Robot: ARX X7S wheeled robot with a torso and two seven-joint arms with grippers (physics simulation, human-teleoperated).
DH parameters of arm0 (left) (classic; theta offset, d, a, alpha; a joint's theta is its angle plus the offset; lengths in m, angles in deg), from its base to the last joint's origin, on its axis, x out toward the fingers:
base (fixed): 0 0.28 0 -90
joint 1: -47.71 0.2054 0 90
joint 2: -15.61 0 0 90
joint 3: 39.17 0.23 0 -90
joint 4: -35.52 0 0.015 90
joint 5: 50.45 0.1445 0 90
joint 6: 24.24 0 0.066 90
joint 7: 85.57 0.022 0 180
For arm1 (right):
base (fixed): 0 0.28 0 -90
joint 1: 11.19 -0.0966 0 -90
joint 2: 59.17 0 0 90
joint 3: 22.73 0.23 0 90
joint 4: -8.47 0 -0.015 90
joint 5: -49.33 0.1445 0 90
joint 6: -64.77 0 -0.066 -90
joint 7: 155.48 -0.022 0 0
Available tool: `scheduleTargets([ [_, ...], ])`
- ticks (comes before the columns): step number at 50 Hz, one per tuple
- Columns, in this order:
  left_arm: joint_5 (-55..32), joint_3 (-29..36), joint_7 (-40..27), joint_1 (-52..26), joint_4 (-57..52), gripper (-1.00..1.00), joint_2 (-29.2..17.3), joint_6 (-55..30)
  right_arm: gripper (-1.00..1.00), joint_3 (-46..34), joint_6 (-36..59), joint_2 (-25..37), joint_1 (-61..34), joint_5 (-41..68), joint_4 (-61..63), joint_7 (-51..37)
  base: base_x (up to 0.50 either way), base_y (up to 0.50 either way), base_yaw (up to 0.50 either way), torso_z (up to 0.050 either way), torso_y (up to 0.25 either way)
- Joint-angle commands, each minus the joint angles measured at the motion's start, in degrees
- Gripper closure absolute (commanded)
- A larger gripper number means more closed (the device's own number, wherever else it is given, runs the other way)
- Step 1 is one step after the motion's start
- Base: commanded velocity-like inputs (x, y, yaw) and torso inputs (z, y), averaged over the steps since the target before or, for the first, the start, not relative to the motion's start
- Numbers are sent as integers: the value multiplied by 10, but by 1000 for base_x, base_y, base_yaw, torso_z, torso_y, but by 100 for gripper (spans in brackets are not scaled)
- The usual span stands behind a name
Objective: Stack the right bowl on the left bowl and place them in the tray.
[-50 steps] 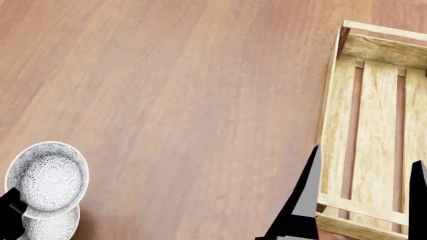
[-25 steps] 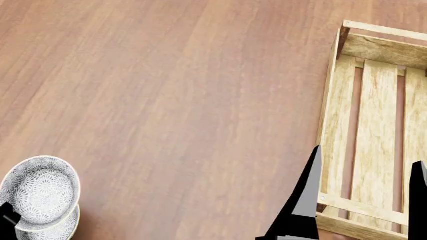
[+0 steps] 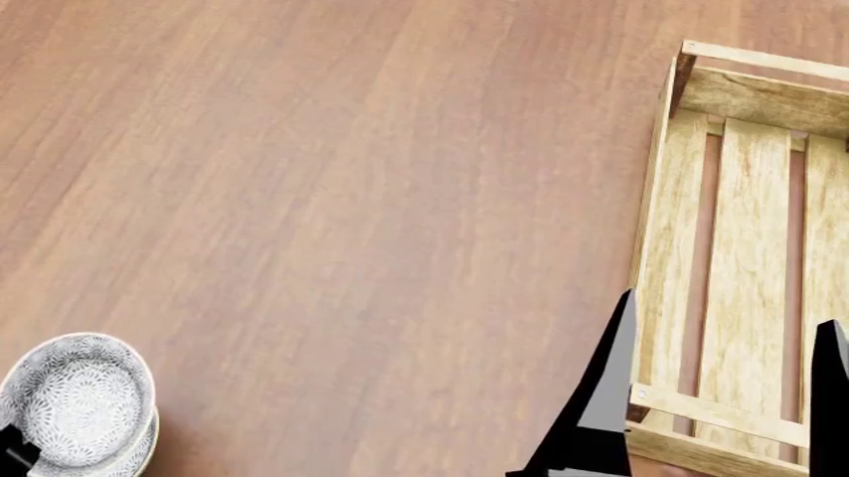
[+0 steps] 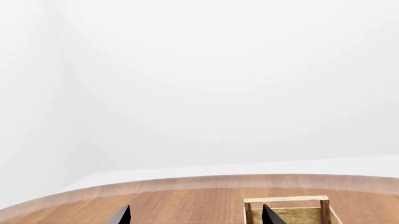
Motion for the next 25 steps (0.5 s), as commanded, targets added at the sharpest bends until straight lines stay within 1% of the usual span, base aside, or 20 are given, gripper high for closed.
scheduleTargets([
  [1,3,-5,8,5,5,100,0,8,-100,-4,0,2,-2,-1,0,-3,0,0,0,0,0],
  [9,3,-6,0,7,3,100,-1,7,-100,-6,-5,2,-1,-2,-3,-3,0,0,0,0,1],
  [14,7,-5,11,5,19,100,1,10,-100,-6,-7,3,-1,-2,-4,-3,0,0,0,0,0],
  [25,8,-2,11,2,23,100,2,9,-100,-8,-9,5,-1,-2,-6,-5,0,0,0,1,0],
])
